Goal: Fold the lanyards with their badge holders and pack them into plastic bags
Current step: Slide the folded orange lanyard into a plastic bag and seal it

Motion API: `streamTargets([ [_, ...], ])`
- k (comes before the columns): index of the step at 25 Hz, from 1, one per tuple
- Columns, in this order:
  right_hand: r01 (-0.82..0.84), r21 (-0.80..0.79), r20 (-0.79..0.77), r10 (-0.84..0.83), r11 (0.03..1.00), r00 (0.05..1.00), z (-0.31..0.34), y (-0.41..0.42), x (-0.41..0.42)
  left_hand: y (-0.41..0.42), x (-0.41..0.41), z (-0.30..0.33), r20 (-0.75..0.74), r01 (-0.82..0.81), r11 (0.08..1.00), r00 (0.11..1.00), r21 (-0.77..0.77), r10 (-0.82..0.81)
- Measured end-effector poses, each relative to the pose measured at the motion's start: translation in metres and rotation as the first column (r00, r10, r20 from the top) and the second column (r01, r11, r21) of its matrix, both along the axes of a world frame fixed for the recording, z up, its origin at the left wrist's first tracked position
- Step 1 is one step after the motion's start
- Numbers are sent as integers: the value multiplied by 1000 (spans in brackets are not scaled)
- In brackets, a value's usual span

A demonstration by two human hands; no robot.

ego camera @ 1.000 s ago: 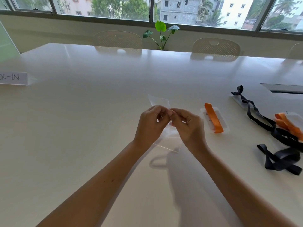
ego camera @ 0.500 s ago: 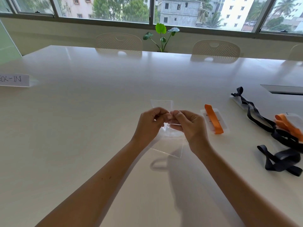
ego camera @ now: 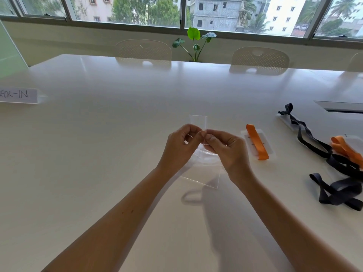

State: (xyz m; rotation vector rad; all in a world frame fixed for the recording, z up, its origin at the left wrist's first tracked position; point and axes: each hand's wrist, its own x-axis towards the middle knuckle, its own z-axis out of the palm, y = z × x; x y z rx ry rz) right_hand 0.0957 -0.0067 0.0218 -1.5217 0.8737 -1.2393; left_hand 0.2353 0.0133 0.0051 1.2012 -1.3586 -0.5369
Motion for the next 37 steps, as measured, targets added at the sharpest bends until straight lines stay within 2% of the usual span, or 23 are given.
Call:
streamTargets([
  [3,3,-36,-47,-4,999,999,-1,1,0,0,0,0,18,-36,999,999,2,36],
  [10,55,-67,-145,-64,996,987,-7,-2,2,0,1,2,168,-33,996,985,-87,47],
  [17,105,-91,-132,-117,990,984,-8,-3,1,2,-3,5,228,-10,993,973,-116,36],
  [23,231,-350,-216,-318,908,923,-2,4,3,8,-13,3,380,-87,989,916,-123,128],
  [27,238,-317,-186,-307,918,934,-1,6,4,8,-11,3,451,-87,978,877,-189,165],
  [32,150,-224,-193,-195,963,962,1,6,2,8,-8,4,433,-29,990,897,-138,87],
  [37,242,-277,-192,-300,930,934,2,7,5,9,-15,8,503,-93,984,850,-155,160],
])
